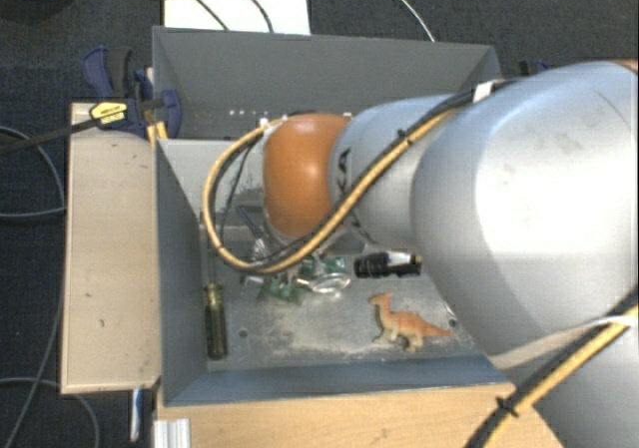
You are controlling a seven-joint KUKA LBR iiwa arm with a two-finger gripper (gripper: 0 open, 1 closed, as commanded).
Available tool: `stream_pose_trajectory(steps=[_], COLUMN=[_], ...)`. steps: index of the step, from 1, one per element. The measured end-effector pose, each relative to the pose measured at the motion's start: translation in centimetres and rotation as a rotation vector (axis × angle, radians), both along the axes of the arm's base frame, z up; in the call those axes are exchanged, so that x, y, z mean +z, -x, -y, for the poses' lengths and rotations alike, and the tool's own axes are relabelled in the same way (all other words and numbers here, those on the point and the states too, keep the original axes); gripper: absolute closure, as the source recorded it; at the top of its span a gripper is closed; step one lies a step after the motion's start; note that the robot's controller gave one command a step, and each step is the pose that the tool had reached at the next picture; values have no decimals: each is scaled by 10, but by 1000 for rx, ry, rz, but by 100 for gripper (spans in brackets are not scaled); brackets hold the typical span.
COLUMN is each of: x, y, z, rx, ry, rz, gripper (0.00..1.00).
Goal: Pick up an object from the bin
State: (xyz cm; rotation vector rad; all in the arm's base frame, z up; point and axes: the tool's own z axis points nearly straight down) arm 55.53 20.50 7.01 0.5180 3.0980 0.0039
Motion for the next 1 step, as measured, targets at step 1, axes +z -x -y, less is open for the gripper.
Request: stream_pose_trajectory(steps=[1], x=[0], y=[0], z=[0], rx=[-1], ry=[0], rz=[0], gripper=[100])
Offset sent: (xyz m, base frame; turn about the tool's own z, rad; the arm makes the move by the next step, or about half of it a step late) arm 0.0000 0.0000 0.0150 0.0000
